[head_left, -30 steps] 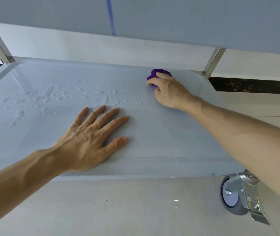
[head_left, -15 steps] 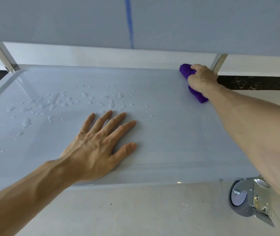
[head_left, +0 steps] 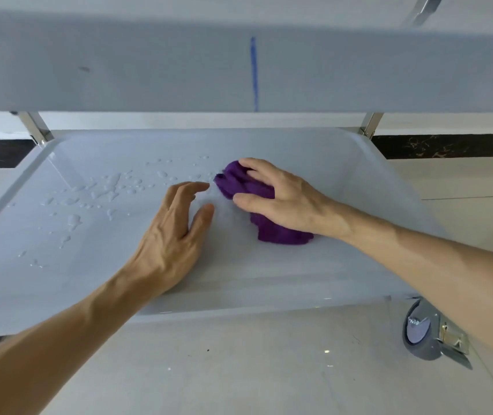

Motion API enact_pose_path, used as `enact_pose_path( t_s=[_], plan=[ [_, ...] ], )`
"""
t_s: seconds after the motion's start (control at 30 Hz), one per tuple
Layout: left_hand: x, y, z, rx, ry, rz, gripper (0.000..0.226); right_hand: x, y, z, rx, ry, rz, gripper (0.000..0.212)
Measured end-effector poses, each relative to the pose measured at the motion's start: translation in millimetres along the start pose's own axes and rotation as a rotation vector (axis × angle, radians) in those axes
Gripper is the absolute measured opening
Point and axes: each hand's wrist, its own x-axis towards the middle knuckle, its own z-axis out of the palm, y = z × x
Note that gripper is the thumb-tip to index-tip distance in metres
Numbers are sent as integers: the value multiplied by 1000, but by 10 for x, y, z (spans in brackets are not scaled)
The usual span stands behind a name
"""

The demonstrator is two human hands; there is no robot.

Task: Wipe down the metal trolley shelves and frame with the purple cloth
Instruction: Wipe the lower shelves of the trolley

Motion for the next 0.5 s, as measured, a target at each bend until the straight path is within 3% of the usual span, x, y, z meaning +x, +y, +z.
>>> enact_pose_path(
  t_s=[0.07, 0.17, 0.27, 0.4, 0.5],
  plan=[
    [22, 54, -17, 23, 32, 6, 34, -95, 4, -132, 144, -15, 61, 57],
    [143, 287, 42, 172, 24, 88, 42, -226, 219, -351, -64, 194, 165, 42],
    [325, 613, 288, 274, -92, 107, 52, -446, 486, -318, -267, 212, 218, 42],
    [490, 832, 735, 565, -337, 7, 71, -582, 687, -147, -508, 235, 135, 43],
    [498, 719, 781, 639, -364, 57, 63, -573, 710, -155, -532, 275, 111, 42]
  ],
)
